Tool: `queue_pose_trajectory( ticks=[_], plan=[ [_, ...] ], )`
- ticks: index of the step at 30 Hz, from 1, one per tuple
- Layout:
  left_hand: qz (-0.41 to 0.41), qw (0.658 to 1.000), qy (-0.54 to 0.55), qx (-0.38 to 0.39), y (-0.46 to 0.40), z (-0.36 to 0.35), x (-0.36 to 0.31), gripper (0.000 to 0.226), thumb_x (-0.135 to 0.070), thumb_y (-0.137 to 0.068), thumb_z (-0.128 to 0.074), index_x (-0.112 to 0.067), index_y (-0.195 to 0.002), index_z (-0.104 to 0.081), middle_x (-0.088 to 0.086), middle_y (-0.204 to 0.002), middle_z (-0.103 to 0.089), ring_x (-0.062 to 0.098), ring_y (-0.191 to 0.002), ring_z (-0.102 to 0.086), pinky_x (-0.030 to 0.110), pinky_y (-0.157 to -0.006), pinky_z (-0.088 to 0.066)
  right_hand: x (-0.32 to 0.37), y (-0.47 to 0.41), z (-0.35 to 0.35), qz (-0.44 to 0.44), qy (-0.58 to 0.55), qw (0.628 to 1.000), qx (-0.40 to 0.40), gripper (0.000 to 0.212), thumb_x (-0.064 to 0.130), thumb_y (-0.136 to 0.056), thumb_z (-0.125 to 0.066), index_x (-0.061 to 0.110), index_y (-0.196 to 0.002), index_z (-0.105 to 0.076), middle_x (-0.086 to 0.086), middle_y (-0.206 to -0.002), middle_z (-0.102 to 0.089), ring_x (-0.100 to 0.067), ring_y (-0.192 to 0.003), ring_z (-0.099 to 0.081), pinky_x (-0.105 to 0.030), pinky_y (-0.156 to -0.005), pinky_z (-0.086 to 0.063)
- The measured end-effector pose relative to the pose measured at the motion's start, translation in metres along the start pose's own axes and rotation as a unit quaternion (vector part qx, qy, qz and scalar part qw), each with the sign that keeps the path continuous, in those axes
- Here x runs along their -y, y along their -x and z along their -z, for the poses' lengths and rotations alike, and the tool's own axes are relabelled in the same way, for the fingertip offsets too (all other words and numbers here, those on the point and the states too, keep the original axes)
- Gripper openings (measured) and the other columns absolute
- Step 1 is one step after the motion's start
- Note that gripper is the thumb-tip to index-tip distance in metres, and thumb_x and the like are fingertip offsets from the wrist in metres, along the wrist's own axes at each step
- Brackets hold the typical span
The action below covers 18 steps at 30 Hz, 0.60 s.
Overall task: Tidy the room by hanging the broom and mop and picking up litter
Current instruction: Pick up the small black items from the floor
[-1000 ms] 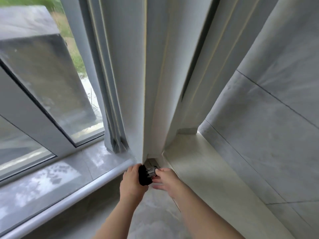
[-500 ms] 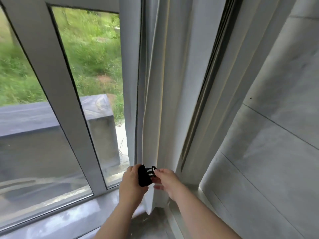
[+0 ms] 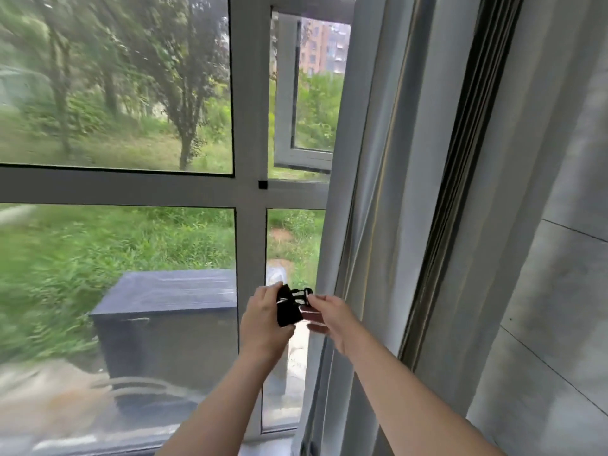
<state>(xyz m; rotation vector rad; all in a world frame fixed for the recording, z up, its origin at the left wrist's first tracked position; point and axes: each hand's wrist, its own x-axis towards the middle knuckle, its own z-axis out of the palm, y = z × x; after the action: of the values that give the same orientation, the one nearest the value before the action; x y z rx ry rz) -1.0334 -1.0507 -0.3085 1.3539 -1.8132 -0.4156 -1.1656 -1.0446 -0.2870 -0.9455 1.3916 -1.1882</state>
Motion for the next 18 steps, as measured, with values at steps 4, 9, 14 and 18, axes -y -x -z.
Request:
queue_pose_trajectory(
  ticks=[4,9,14,18],
  plan=[
    [-0.014,0.996,-0.013,-0.089,0.002,0.078,0.000,0.070,-0.013,-0.069,-0.071,-0.017,-0.135,-0.046,0.003,-0.125,-0.046,0.023,-0.110,-0.054,0.035,-0.089,-0.051,0.039,0.029,-0.064,0.061,-0.021,0.997,0.031,0.012,0.021,-0.096,-0.052,0.019,-0.086,-0.058,0.004,-0.081,-0.067,-0.006,-0.076,-0.063,-0.026,-0.068,-0.045],
    [0.001,0.983,-0.050,-0.174,0.032,0.193,0.029,0.075,-0.015,-0.068,-0.077,-0.012,-0.137,-0.045,0.008,-0.124,-0.047,0.026,-0.111,-0.054,0.037,-0.089,-0.051,0.070,0.079,-0.164,0.094,-0.045,0.989,0.109,0.010,0.020,-0.095,-0.052,0.016,-0.089,-0.059,0.000,-0.084,-0.067,-0.010,-0.081,-0.063,-0.028,-0.074,-0.048],
    [0.038,0.971,-0.092,-0.216,0.091,0.313,0.065,0.076,-0.013,-0.068,-0.076,-0.010,-0.137,-0.045,0.013,-0.122,-0.049,0.029,-0.109,-0.055,0.034,-0.094,-0.046,0.077,0.148,-0.280,0.099,-0.030,0.976,0.189,0.009,0.018,-0.096,-0.050,0.014,-0.090,-0.056,0.000,-0.082,-0.065,-0.010,-0.081,-0.062,-0.037,-0.090,-0.049],
    [0.080,0.958,-0.138,-0.238,0.163,0.402,0.106,0.076,-0.012,-0.066,-0.078,-0.009,-0.136,-0.048,0.012,-0.121,-0.051,0.027,-0.109,-0.056,0.029,-0.093,-0.046,0.058,0.214,-0.374,0.077,-0.008,0.960,0.269,0.017,0.018,-0.096,-0.049,0.018,-0.081,-0.055,0.002,-0.078,-0.064,-0.008,-0.075,-0.061,-0.033,-0.079,-0.049]
  ],
)
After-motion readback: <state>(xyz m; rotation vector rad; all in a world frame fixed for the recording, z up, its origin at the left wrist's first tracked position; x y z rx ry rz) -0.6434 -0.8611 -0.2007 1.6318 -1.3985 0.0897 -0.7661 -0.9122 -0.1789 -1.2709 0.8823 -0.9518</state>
